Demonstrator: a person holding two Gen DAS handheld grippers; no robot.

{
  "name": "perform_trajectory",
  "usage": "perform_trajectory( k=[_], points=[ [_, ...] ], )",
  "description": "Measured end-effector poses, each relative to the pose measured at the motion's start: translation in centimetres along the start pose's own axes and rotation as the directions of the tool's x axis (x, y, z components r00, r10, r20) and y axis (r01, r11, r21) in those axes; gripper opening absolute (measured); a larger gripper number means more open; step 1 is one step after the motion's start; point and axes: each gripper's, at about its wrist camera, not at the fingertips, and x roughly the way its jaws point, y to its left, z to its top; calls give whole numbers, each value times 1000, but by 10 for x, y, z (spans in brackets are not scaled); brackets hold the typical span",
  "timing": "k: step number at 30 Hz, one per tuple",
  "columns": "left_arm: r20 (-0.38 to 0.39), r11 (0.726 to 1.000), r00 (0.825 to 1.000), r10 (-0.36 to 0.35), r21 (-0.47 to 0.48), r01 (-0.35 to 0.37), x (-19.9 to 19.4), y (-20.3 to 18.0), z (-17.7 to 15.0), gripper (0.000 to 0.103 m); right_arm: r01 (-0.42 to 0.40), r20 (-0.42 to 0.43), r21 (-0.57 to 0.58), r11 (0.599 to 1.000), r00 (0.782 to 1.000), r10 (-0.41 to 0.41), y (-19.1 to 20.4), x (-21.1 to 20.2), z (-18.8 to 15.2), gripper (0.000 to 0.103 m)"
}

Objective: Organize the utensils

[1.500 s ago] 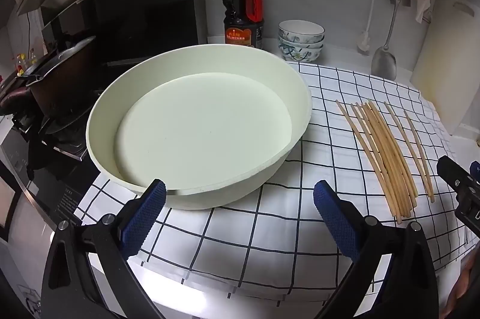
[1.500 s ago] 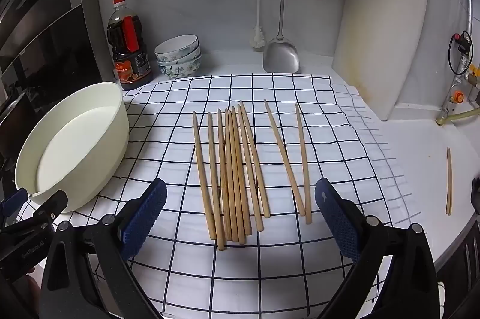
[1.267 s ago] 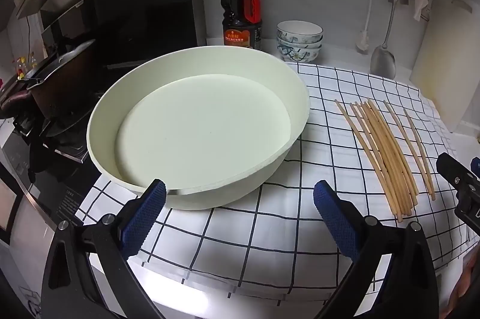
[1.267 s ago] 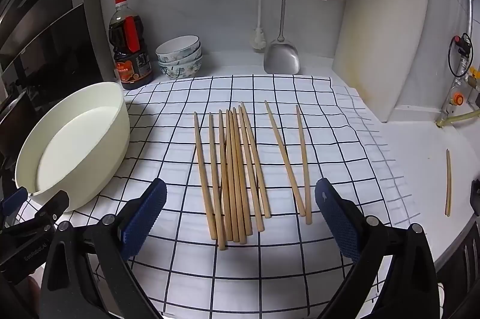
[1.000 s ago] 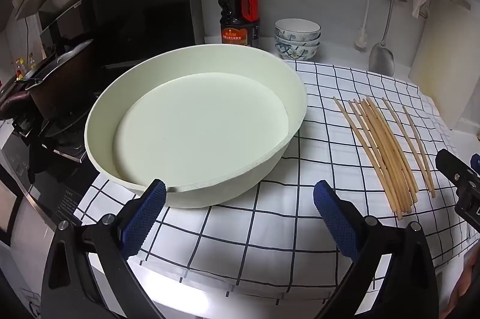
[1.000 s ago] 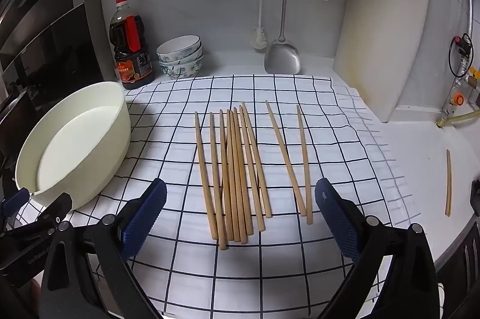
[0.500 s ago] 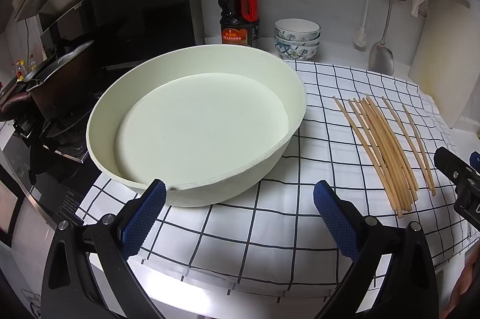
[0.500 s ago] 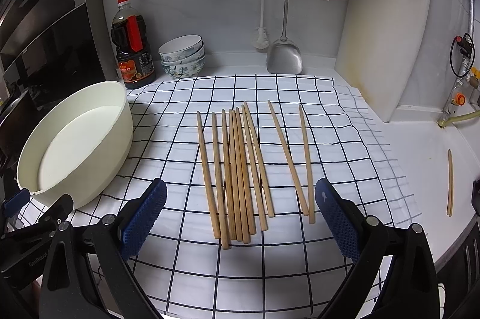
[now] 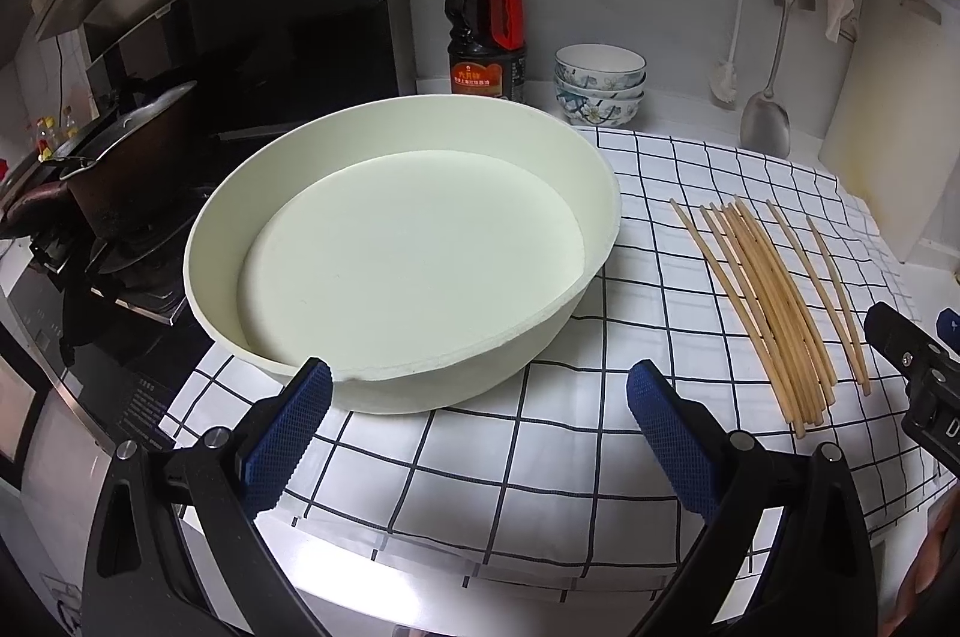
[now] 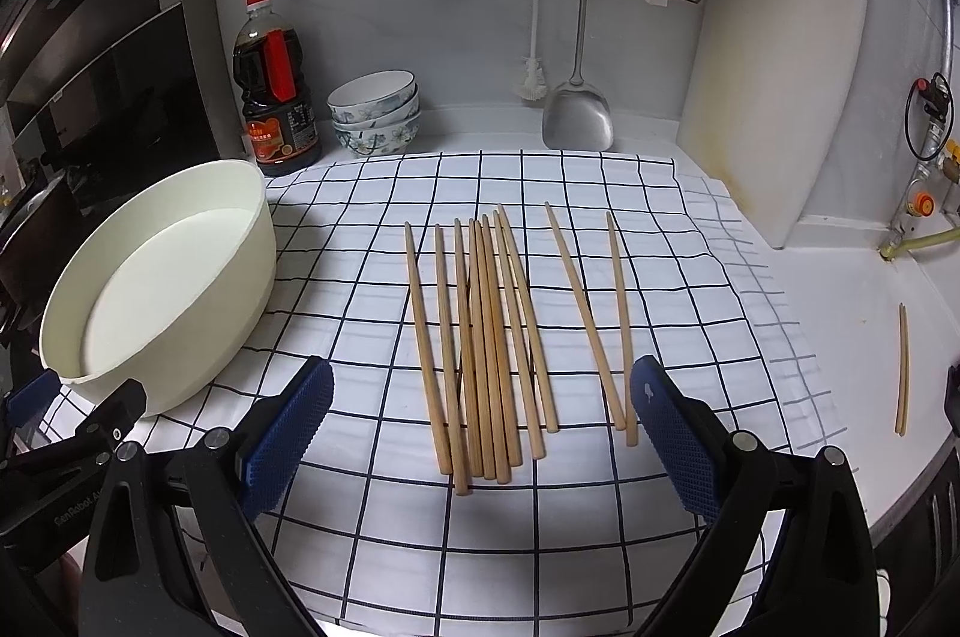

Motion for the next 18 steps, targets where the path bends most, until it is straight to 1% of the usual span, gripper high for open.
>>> perform_trajectory(
  k=[18],
  points=[
    [1,1000,1000,-1,-1,1,0,0,1,97,-9,-1,4,1000,1000,9,0,1,-1,95]
  ],
)
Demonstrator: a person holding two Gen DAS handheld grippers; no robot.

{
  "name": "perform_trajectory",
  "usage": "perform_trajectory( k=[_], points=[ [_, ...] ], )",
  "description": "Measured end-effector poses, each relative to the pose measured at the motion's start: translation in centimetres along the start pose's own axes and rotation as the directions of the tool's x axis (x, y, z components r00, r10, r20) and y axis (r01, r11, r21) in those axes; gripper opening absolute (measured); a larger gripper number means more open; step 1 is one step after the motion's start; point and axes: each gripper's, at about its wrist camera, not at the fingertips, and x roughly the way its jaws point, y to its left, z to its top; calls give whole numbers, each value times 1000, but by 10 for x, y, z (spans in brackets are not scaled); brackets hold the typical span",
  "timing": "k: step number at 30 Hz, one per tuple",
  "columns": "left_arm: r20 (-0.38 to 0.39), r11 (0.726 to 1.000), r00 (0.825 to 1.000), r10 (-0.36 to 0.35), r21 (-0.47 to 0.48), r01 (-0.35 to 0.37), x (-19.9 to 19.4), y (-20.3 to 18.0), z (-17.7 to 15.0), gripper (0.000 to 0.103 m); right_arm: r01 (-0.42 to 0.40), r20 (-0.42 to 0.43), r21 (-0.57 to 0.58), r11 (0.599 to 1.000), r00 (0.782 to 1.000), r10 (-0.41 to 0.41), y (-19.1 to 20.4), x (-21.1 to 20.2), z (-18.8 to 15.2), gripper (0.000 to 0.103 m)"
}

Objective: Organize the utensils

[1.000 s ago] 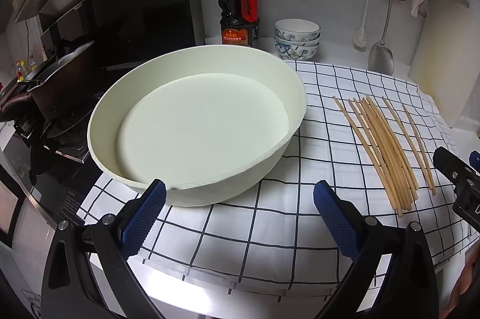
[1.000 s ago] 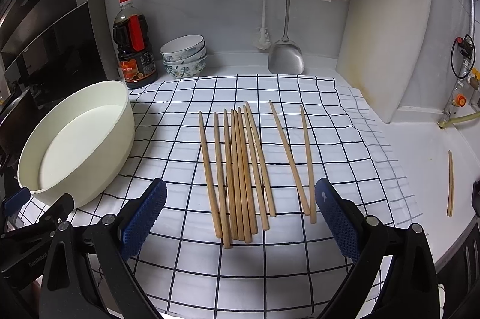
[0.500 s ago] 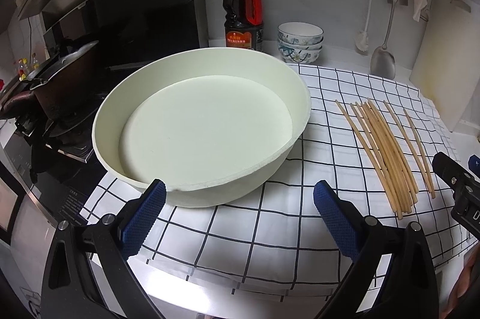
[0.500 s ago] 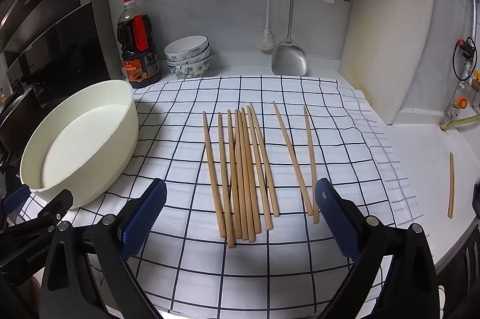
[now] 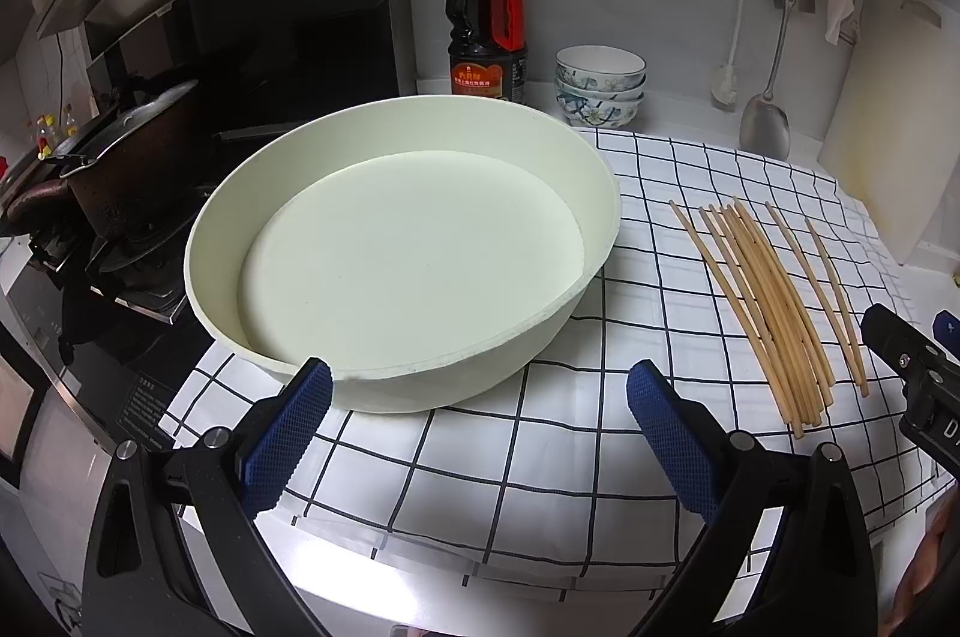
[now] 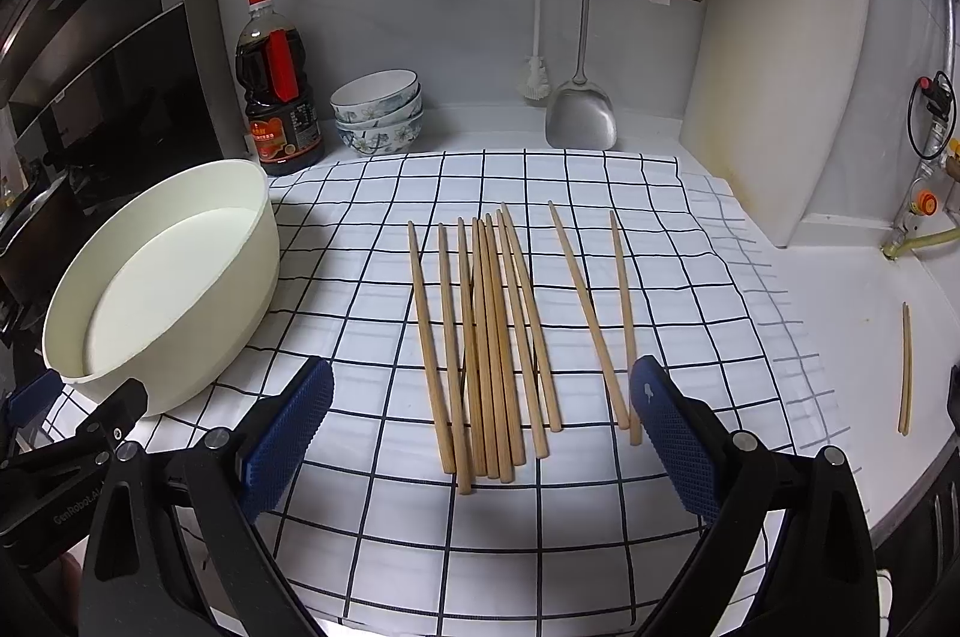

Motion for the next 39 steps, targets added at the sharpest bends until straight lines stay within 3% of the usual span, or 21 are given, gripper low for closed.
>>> perform_trajectory(
  k=[39],
  points=[
    [23,999,1000,-21,26,21,-4,-11,-5,97,-20,15,9,1000,1000,20,-3,-1,2,95]
  ],
)
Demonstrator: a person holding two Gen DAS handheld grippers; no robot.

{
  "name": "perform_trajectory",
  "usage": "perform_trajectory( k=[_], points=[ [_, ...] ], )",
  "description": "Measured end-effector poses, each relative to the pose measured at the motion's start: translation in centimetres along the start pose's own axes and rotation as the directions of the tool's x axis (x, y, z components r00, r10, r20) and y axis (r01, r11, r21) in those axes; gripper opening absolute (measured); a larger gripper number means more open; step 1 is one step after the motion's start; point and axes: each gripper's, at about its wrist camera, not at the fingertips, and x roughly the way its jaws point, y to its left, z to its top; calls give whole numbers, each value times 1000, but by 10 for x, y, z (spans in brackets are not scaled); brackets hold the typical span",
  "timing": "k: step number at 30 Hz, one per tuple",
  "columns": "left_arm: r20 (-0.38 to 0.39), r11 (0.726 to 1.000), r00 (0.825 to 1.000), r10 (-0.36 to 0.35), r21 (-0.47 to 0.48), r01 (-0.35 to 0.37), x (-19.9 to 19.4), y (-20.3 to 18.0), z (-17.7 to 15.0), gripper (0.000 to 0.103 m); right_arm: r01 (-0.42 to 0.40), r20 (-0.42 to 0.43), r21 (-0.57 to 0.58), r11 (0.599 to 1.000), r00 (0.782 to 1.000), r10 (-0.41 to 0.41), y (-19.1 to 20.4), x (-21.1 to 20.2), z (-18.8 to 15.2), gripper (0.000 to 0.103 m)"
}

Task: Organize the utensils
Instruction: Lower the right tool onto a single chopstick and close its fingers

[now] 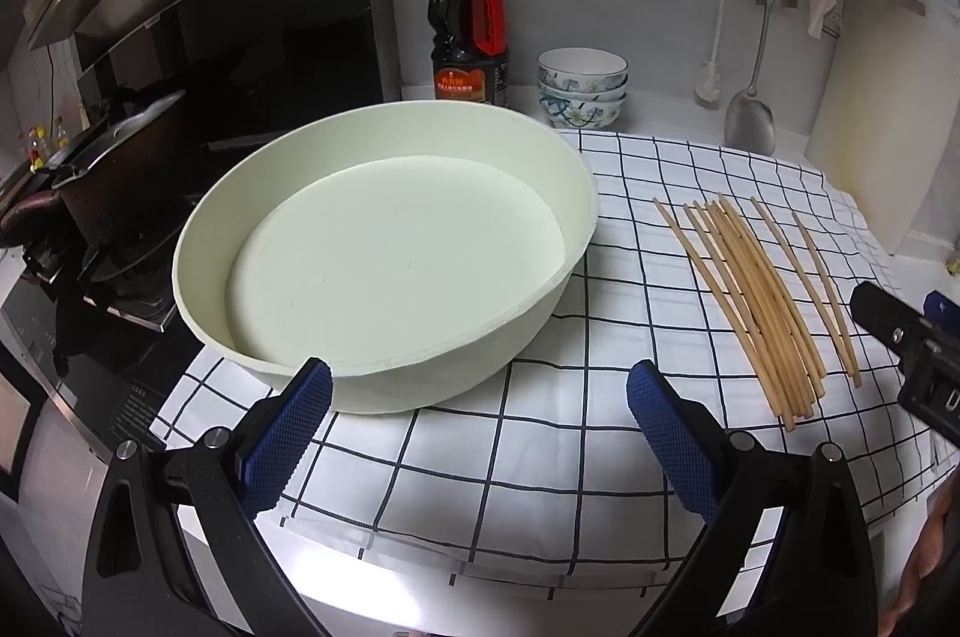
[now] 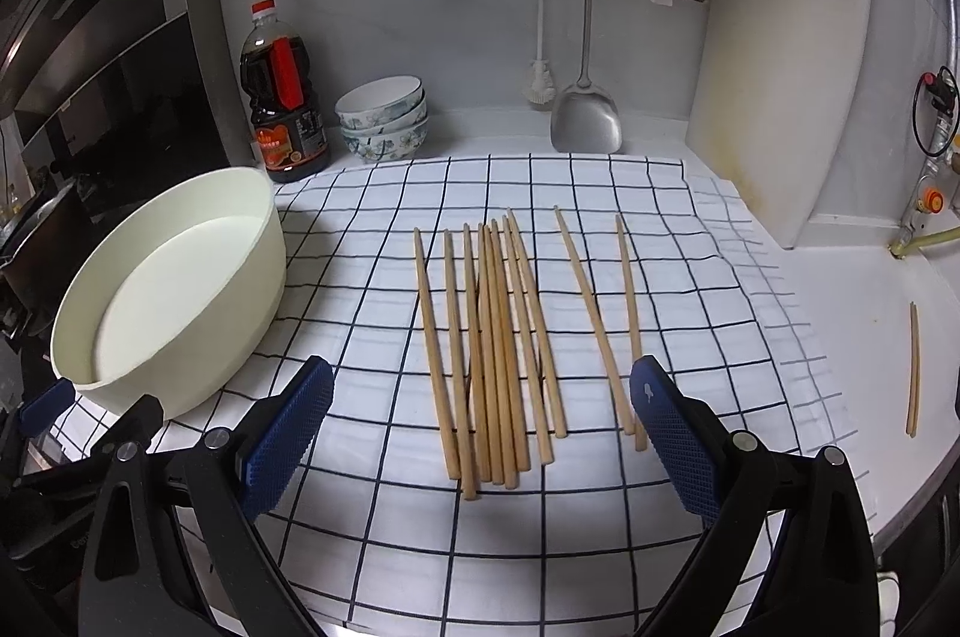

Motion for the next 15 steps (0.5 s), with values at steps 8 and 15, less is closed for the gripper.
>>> perform_trajectory(
  k=[8,15],
  points=[
    [9,998,998,-60,5,60,1,-17,-5,97,-108,3,18,994,994,108,-35,2,14,95],
    [-22,989,989,-144,22,144,6,-51,2,97,-59,28,11,998,998,58,-76,6,22,95]
  ],
)
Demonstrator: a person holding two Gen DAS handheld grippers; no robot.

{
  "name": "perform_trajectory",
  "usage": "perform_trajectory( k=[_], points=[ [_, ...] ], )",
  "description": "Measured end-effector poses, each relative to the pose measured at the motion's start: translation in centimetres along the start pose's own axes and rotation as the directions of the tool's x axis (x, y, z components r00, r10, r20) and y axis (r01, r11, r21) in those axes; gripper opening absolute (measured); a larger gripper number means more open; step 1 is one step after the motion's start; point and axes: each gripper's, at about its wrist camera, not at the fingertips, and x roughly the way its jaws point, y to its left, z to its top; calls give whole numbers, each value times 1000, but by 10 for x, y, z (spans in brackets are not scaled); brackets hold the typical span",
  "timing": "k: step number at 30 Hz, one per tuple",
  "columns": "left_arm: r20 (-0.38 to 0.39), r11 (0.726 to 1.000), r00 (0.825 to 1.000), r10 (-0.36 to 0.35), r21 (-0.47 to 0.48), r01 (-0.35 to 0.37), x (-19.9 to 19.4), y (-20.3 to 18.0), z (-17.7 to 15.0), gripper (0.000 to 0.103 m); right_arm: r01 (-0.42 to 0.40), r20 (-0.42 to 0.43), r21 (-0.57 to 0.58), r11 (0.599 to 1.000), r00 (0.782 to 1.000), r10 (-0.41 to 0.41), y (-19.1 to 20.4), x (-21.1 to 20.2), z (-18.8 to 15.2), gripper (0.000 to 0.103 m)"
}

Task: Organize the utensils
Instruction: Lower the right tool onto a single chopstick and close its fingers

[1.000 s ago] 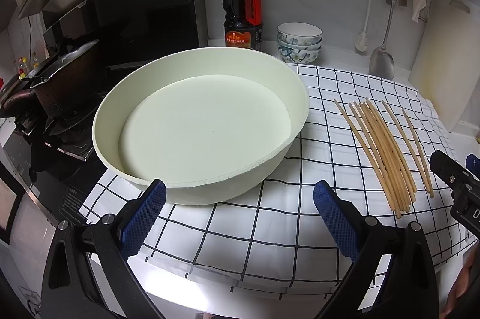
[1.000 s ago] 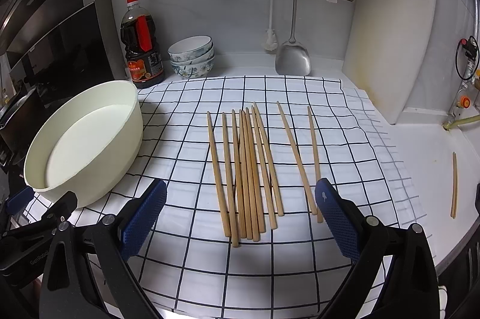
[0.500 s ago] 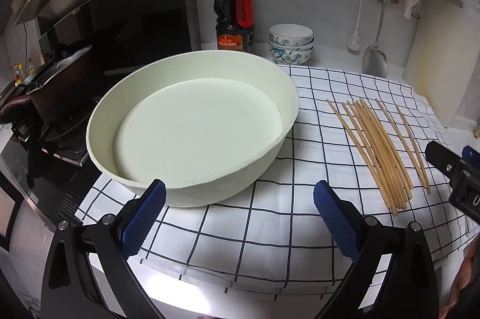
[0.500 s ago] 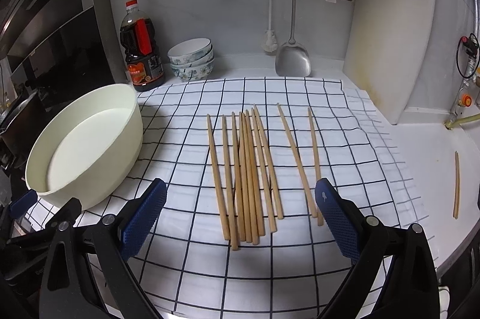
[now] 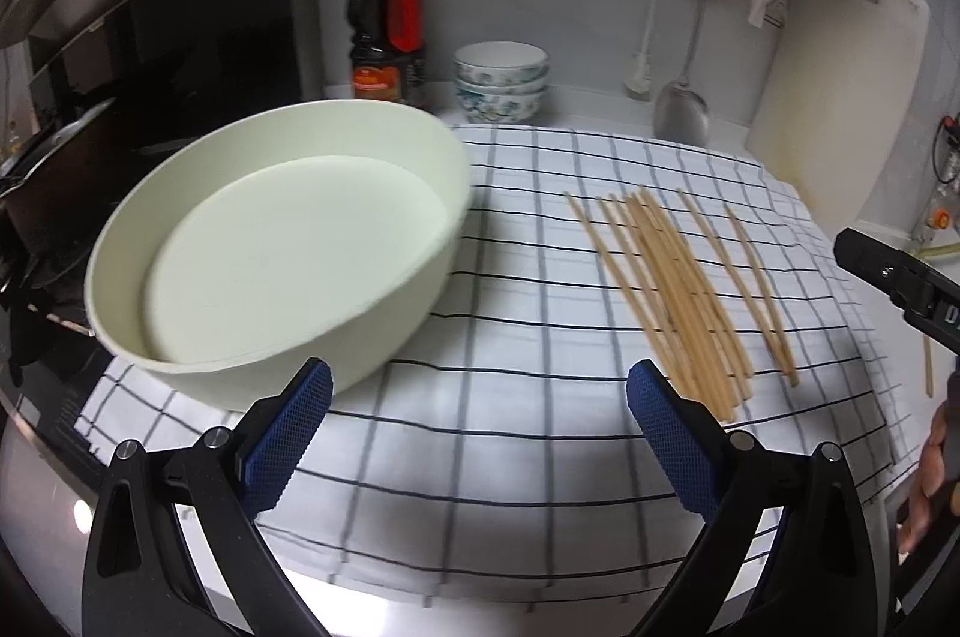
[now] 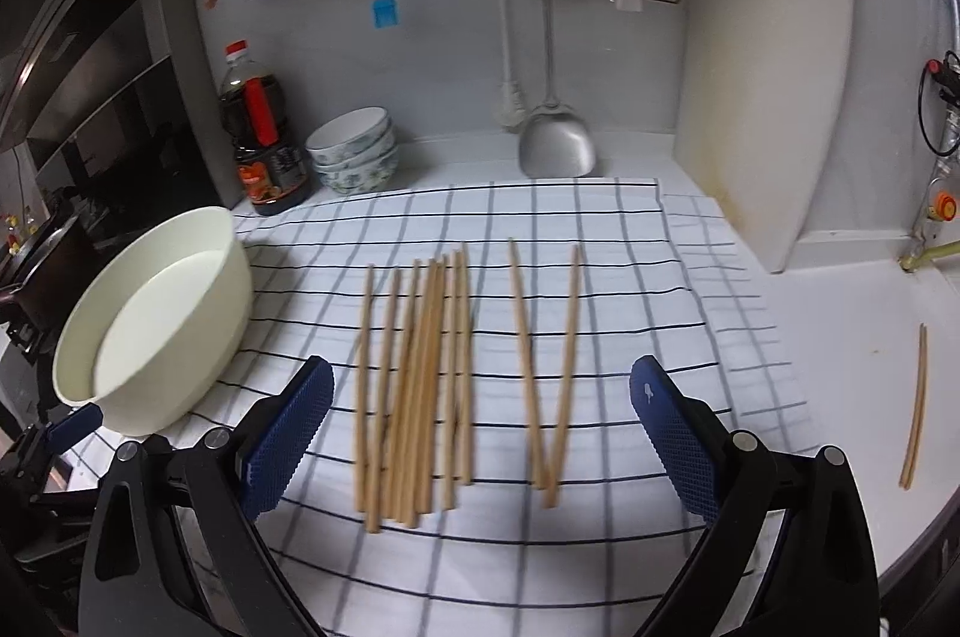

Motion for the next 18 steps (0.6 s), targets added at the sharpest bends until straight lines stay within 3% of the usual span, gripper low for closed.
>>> perform_trajectory(
  k=[4,10,18],
  points=[
    [-43,998,998,-36,41,37,14,-28,5,97,44,-23,20,999,999,-44,-25,12,0,95],
    [-51,994,999,-18,103,23,36,-61,16,97,53,-95,21,998,994,-50,-48,44,0,95],
    [-174,999,984,-32,27,37,81,-65,28,97,71,-211,55,996,976,-58,-72,82,-1,95]
  ],
)
